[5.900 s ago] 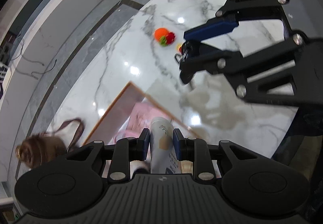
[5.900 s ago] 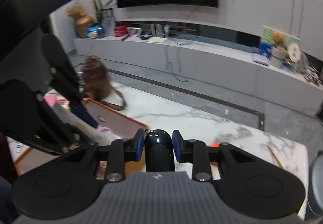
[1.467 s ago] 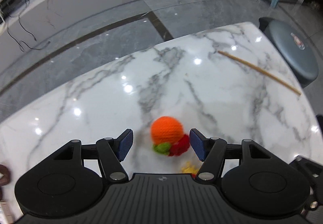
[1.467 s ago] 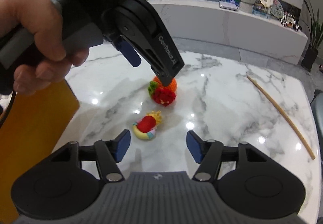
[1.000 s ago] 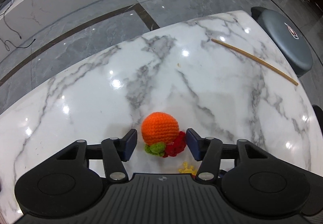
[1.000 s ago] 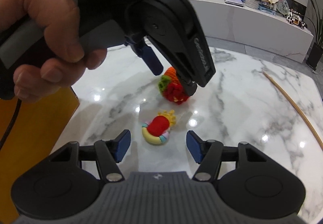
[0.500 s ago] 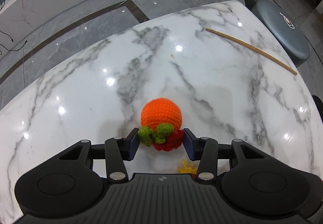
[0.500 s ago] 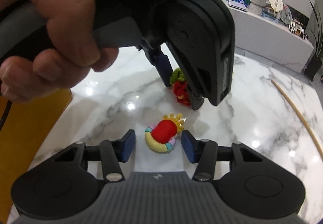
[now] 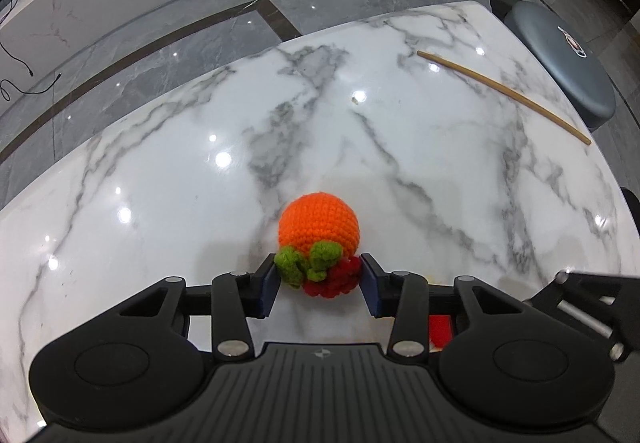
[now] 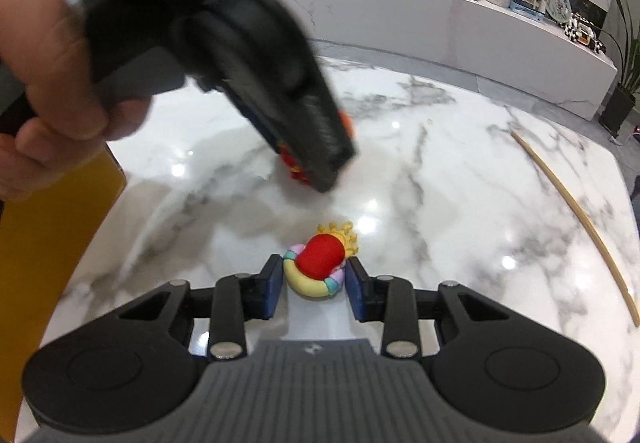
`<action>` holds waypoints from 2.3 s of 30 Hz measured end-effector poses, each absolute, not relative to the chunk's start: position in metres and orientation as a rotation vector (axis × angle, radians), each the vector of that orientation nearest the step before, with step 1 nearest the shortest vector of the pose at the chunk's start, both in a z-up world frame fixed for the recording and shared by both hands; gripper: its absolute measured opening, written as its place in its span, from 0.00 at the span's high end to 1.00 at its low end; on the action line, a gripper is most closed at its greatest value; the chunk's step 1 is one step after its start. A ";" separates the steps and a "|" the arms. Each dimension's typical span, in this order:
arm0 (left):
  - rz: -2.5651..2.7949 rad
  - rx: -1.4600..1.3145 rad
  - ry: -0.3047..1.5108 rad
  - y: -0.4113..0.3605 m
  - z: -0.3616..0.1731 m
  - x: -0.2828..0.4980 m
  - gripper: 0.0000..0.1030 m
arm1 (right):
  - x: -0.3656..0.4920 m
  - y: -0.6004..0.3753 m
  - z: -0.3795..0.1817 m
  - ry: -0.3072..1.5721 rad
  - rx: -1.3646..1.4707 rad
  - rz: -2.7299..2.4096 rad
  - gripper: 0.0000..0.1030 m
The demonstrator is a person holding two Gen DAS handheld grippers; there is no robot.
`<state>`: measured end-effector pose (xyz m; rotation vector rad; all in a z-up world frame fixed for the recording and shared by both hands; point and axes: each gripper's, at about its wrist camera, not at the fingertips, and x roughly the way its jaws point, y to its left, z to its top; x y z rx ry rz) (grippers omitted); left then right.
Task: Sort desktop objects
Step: 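Grasp the orange crocheted ball with the left gripper while the right grasps the red rattle, then carry the orange ball with the left gripper while the right carries the rattle to the box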
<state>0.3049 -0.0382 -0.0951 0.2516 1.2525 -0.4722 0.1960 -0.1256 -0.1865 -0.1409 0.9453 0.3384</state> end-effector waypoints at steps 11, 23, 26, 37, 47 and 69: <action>-0.463 0.277 1.243 -0.037 -0.083 0.287 0.53 | 0.186 -0.146 -0.176 0.939 -0.145 0.304 0.65; -0.469 0.318 1.219 -0.049 -0.059 0.267 0.54 | 0.176 -0.164 -0.156 0.903 -0.130 0.273 0.65; -0.470 0.329 1.211 -0.052 -0.051 0.261 0.53 | 0.173 -0.168 -0.150 0.890 -0.126 0.267 0.65; -0.466 0.377 1.159 -0.058 -0.009 0.230 0.54 | 0.162 -0.173 -0.114 0.816 -0.096 0.261 0.65; -0.444 0.397 1.105 -0.042 0.038 0.189 0.54 | 0.147 -0.160 -0.082 0.746 -0.085 0.290 0.65; -0.265 0.349 1.074 0.051 0.074 0.111 0.54 | 0.090 -0.065 -0.040 0.622 -0.143 0.463 0.66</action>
